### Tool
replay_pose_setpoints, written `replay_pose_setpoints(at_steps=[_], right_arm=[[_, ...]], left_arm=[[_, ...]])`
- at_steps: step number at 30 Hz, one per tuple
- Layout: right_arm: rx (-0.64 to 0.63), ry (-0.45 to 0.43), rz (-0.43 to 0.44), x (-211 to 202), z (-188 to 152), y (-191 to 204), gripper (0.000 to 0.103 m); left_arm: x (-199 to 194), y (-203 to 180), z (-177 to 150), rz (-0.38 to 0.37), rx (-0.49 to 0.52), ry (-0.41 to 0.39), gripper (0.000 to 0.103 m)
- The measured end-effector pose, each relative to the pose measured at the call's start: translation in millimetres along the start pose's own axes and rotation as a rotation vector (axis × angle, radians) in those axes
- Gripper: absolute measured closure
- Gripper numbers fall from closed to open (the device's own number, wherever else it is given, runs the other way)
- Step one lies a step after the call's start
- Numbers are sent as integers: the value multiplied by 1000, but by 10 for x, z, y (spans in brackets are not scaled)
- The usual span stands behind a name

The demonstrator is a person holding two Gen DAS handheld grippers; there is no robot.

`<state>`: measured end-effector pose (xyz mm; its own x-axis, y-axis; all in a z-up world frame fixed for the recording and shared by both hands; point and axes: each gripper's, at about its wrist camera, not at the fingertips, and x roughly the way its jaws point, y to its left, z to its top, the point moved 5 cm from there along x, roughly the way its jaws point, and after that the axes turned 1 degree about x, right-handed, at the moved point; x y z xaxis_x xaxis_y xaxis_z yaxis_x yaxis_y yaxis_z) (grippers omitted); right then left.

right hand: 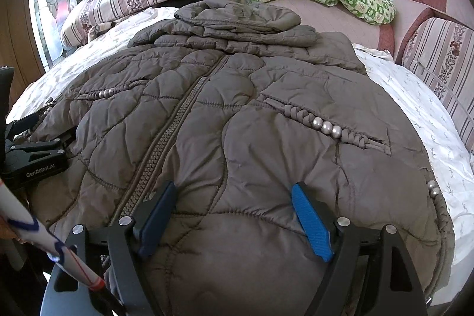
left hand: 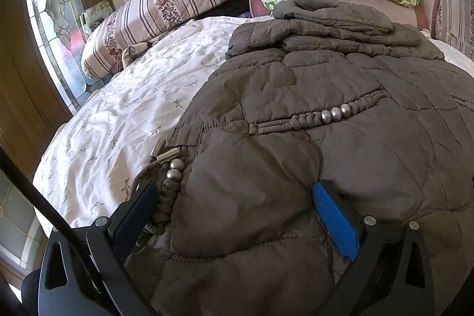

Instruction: Fold large clothes

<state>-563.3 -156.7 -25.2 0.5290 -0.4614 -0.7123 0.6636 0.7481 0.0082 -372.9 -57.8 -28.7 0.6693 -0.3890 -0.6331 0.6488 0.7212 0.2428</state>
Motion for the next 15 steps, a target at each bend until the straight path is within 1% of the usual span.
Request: replay_pose_setpoints(at_steps=[10, 15], right_arm=[[-2, 6, 6, -45, -19, -16, 16], [25, 13, 22, -119, -38, -111, 15]], left_arm=[[-3, -3, -8, -1, -2, 6, 0], [-19, 25, -27, -10, -7, 20, 0]])
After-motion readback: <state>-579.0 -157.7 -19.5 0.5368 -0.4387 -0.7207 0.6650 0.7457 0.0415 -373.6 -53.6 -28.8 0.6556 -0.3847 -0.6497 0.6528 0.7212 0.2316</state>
